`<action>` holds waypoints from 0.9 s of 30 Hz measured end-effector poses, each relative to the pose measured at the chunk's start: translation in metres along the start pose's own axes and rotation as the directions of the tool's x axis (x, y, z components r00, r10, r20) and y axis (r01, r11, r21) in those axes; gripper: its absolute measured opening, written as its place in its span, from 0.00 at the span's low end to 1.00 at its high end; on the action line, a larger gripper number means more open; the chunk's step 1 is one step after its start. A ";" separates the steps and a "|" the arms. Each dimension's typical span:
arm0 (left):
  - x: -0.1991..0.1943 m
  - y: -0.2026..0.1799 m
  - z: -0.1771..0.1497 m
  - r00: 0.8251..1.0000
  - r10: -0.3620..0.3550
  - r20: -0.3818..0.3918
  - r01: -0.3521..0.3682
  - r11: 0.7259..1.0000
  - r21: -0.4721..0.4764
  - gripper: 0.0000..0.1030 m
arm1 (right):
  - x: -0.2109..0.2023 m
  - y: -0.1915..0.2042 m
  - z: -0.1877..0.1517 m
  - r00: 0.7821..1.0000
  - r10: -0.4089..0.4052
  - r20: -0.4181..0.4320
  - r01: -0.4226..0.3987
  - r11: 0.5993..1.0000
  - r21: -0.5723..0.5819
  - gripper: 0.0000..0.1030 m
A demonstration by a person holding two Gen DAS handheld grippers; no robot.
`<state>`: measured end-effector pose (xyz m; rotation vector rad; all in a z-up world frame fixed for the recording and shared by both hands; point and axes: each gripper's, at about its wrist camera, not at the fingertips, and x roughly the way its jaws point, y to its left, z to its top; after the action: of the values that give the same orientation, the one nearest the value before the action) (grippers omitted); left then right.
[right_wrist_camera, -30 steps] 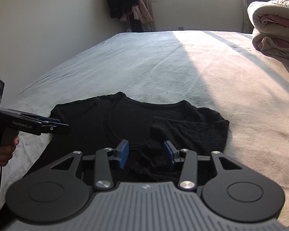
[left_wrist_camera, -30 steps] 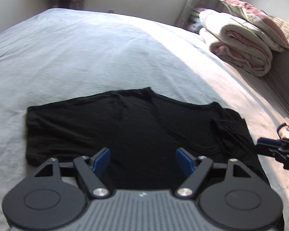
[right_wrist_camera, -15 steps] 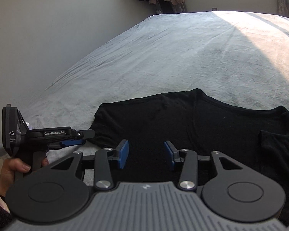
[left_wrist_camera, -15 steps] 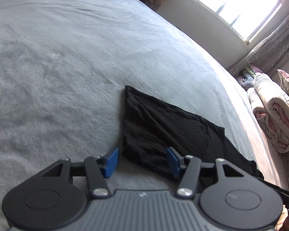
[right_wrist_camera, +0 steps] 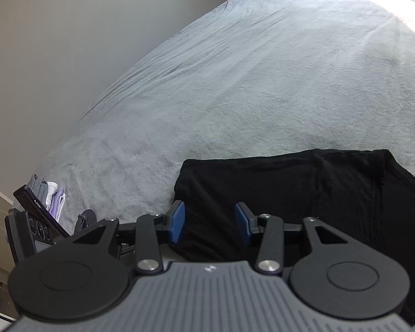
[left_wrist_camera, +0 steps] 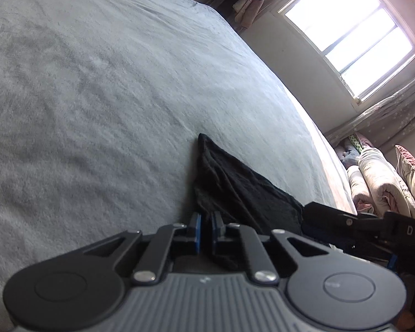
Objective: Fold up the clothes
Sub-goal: 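Close both grippers on the T-shirt side edge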
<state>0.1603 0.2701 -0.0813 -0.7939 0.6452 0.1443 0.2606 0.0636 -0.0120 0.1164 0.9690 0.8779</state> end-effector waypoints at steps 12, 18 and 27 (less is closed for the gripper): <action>0.002 0.002 -0.004 0.998 -0.064 -0.005 0.064 0.998 0.008 0.04 | 0.084 0.046 0.026 0.988 -0.069 -0.136 0.045 0.985 -0.169 0.47; 0.002 0.005 -0.005 0.997 -0.070 -0.012 0.070 0.998 -0.006 0.04 | 0.108 0.063 0.026 0.978 -0.164 -0.129 0.118 0.945 -0.306 0.46; -0.003 0.003 -0.003 0.997 -0.078 -0.005 0.078 0.997 -0.003 0.03 | 0.106 0.059 0.018 0.976 -0.217 -0.016 0.198 0.914 -0.353 0.05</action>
<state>0.1550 0.2704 -0.0828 -0.8216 0.6181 0.0719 0.2671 0.1816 -0.0455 -0.3131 0.8432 0.8458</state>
